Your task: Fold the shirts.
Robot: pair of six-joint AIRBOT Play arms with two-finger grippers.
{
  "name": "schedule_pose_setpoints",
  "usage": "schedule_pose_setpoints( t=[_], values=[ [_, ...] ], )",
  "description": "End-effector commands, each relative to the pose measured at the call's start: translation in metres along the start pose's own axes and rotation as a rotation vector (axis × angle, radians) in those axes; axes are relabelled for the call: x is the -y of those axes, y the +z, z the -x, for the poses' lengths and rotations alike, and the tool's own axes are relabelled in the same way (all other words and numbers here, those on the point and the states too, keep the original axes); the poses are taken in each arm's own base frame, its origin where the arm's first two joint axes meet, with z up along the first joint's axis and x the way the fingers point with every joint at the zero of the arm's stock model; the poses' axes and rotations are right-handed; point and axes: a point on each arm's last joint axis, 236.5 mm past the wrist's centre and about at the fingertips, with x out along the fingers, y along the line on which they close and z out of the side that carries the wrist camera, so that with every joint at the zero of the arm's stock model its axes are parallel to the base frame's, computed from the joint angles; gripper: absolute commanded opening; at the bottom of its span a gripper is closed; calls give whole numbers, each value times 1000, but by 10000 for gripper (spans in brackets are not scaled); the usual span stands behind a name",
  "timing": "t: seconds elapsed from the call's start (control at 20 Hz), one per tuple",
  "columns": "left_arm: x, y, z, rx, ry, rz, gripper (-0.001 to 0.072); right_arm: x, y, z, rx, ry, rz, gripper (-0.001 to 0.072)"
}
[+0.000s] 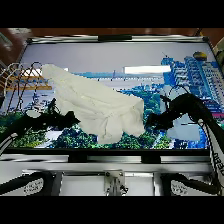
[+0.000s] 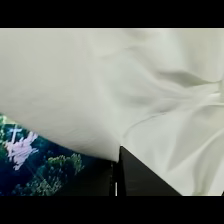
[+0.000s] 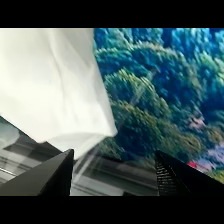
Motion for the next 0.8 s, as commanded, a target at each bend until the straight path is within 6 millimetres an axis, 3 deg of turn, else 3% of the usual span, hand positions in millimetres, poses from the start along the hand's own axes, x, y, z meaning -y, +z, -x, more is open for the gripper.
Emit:
schedule_pose_setpoints(
  t=[0.0, 0.3, 0.4, 0.5, 0.55, 0.65, 0.75],
  values=[
    [27, 12, 17, 38, -46, -94, 29, -10, 11, -21, 31, 37, 12, 627],
    [57, 30, 41, 114, -87, -161, 29, -27, 0, -67, -58, 6, 60, 603],
    [79, 47, 57, 171, -109, -265, 30, -34, -4, -58, -78, 12, 73, 64],
    [119, 72, 90, 271, -147, -377, 29, -46, 1, -26, -60, 23, 139, 62],
    [145, 86, 116, 337, -174, -431, 29, -55, 7, -2, -25, 22, 202, 62],
    [203, 106, 183, 482, -224, -592, 30, -78, 24, 69, 134, -5, 359, 62],
    [278, 104, 277, 685, -264, -841, 30, -112, 40, 164, 407, -56, 519, 62]
  ],
)
